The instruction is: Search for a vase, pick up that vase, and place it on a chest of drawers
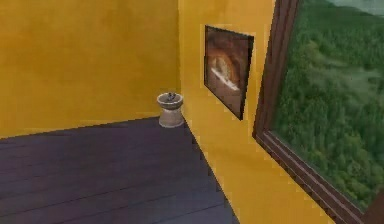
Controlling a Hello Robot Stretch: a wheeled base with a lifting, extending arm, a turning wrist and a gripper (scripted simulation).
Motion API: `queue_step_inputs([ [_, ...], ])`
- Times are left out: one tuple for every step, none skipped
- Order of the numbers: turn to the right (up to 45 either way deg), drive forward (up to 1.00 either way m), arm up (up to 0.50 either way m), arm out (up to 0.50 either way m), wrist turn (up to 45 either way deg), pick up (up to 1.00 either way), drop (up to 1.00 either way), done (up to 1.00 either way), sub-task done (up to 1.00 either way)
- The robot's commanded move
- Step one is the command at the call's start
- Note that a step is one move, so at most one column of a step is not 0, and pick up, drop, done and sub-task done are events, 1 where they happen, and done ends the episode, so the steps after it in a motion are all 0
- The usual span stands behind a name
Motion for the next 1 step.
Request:
queue_step_inputs([
  [-6.0, 0.00, 0.00, 0.00, 0.0, 0.00, 0.00, 0.00, 0.00],
])
